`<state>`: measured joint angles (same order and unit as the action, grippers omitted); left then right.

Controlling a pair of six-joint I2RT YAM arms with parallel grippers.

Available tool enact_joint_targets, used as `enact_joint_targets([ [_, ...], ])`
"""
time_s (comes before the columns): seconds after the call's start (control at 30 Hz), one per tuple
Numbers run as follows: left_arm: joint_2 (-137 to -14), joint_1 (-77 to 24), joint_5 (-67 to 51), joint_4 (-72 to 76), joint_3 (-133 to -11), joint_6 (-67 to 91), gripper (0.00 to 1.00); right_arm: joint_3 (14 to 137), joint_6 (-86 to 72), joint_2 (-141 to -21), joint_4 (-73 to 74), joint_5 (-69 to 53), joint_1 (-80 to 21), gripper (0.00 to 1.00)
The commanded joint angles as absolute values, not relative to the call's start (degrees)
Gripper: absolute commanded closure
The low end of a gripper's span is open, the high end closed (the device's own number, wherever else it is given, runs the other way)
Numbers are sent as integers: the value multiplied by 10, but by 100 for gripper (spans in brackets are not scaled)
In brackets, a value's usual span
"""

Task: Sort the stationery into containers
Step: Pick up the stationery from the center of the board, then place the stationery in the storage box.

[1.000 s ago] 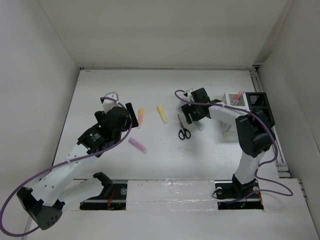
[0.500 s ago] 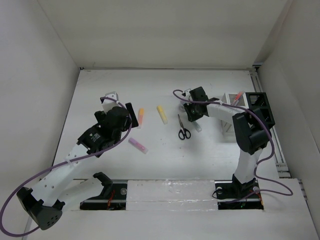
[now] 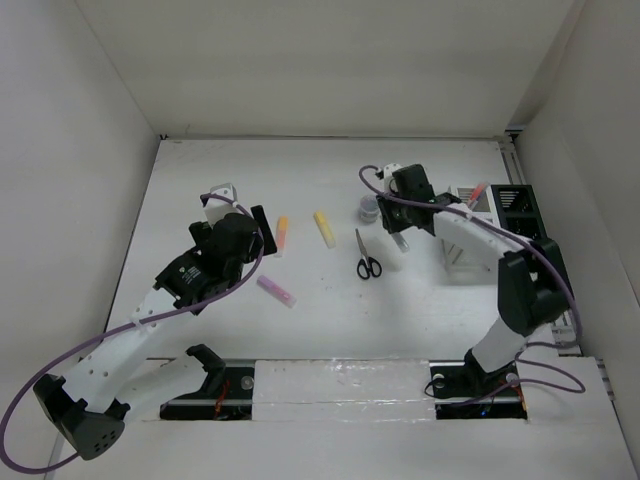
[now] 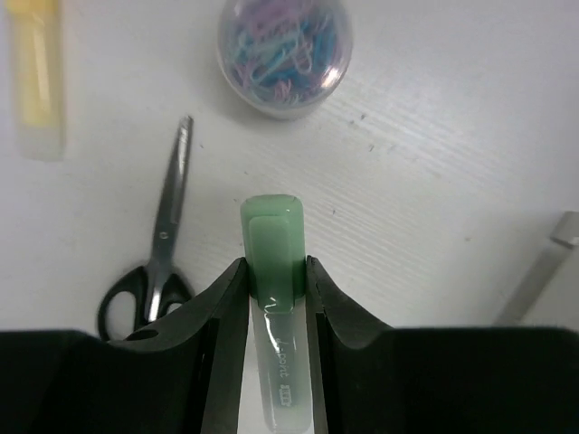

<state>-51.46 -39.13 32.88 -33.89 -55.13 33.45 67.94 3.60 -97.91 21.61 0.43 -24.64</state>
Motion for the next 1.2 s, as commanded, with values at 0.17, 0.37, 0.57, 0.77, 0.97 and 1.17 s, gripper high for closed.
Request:
enact_joint_targets([
  [0.17,-491,-389,333,-328,-558,329,0,630,21,-742,76,-25,-188,100],
  [0.37,-472,-389,322,-328,-553,323,0,553,-26,-661,-138,50,-51,100],
  [0.57,-442,-389,310,-317,-548,318,0,562,-108,-689,-184,55,97,100],
  [0.77,-437,-389,294,-312,-548,313,0,585,-108,-726,-194,45,170,100],
  [0.97,-421,-389,268,-301,-542,302,0,591,-62,-780,-232,43,189,100],
  [1.17,-416,-389,268,-301,-542,302,0,607,-73,-848,-250,21,210,100],
])
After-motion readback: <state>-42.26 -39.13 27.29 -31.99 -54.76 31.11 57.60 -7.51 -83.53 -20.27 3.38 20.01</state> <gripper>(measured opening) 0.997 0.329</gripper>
